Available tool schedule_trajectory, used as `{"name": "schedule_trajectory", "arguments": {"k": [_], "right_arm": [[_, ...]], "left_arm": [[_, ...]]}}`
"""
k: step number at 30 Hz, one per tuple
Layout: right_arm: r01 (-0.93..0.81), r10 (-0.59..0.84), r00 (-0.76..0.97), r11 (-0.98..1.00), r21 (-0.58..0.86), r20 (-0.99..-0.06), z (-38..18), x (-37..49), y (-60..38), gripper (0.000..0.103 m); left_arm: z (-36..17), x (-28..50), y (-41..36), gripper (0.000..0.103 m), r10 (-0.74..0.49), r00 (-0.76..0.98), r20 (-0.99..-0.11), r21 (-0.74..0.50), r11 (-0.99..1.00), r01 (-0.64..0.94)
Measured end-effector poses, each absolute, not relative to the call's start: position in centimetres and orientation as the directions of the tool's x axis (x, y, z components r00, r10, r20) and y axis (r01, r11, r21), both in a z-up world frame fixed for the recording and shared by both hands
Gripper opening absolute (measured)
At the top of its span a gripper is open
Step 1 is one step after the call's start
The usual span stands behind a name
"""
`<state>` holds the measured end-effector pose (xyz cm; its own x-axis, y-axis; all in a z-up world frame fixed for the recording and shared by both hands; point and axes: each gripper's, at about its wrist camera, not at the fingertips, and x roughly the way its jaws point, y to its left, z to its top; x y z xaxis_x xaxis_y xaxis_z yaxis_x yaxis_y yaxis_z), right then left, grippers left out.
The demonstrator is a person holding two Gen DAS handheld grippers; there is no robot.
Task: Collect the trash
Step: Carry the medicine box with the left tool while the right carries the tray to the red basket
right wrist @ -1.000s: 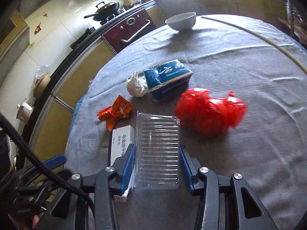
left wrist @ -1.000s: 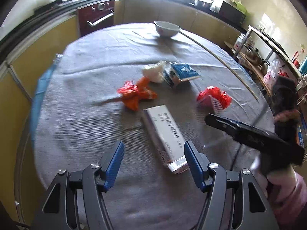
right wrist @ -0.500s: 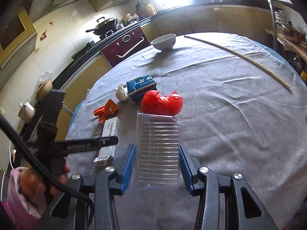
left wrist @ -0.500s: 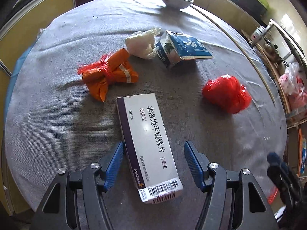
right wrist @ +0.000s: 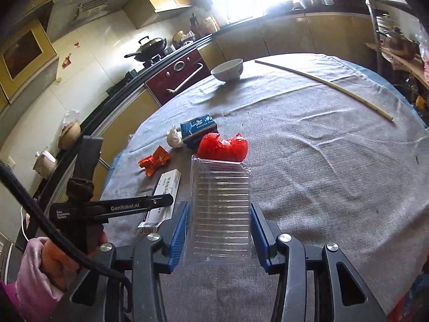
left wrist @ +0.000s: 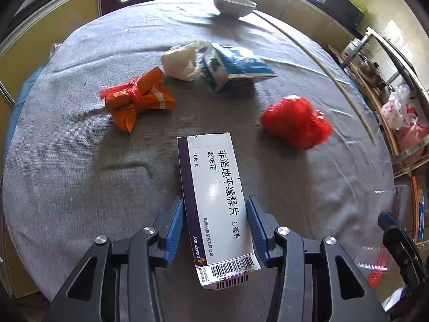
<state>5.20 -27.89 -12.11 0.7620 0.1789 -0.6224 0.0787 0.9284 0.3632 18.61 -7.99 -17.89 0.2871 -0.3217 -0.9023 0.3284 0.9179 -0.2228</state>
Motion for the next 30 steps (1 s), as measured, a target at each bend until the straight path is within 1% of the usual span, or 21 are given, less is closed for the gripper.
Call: {"name": "schedule_trajectory", "arguments": {"k": [6, 15, 22, 30], "right_arm": [[0.094, 0.160, 0.783, 0.925, 0.367, -0.601, -11.6, 3.1, -28.7, 0.048], [0.130, 0.120, 0.818, 0.914, 0.384, -0.563, -10.6, -0.5, -30.8, 0.048], [0.178, 0.070, 0.843, 0.899, 0.400, -0.534, -9.9, -3.7, -33.2, 0.048], [0.234, 0.014, 0.857, 0.879, 0.414, -0.515, -9.6, -6.7, -35.8, 0.048]], "left_arm": [[-15.5, 16.2, -8.9, 0.048, -0.326, 0.326, -0.887, -0.196, 0.907, 0.373], [-11.8, 12.6, -11.7, 0.048, -0.355, 0.391, -0.850, -0.141, 0.866, 0.480], [-9.5, 10.3, -15.0, 0.048, -0.355, 0.450, -0.819, -0.058, 0.833, 0.551], [-8.1, 7.9, -18.5, 0.048, -0.359, 0.488, -0.796, 0.027, 0.784, 0.620]]}}
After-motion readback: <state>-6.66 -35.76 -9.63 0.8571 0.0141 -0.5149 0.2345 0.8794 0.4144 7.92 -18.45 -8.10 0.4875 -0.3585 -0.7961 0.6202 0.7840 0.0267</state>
